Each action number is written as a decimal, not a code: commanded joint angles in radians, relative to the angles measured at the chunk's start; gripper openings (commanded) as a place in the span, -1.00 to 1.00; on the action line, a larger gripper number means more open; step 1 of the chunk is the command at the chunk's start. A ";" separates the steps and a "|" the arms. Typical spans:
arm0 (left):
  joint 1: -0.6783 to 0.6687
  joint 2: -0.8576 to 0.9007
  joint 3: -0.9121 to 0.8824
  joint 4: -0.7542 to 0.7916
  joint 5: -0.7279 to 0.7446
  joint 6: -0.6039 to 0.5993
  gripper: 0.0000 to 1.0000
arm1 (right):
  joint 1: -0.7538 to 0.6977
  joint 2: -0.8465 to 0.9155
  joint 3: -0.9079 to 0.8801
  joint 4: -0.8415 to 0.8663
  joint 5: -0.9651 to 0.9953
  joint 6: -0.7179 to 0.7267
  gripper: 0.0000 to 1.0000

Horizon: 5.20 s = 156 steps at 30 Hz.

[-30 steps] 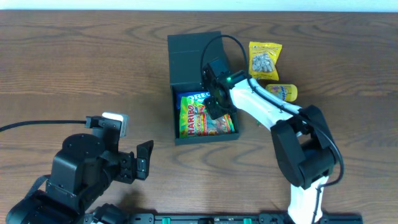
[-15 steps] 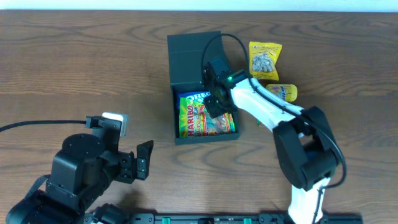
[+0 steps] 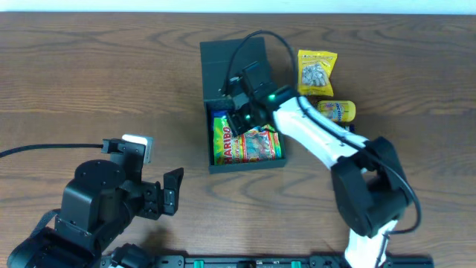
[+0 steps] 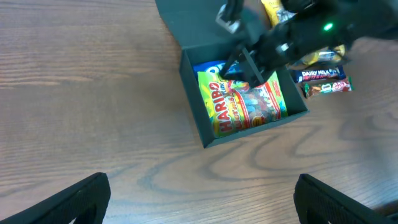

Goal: Pack container

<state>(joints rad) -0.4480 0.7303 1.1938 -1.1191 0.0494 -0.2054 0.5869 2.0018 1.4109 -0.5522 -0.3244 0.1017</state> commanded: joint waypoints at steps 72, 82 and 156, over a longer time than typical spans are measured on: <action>0.003 -0.002 0.023 -0.004 -0.008 0.000 0.91 | -0.114 0.026 0.011 -0.224 0.317 0.058 -0.97; 0.002 -0.002 0.023 -0.003 -0.008 0.000 0.91 | -0.052 -0.041 0.005 -0.101 0.106 0.024 -0.97; 0.002 -0.002 0.023 0.002 -0.008 0.000 0.91 | -0.586 -0.074 0.049 -0.468 0.296 0.249 0.99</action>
<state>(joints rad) -0.4480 0.7303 1.1938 -1.1202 0.0486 -0.2054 0.0055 1.9385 1.4612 -1.0023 -0.0063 0.2123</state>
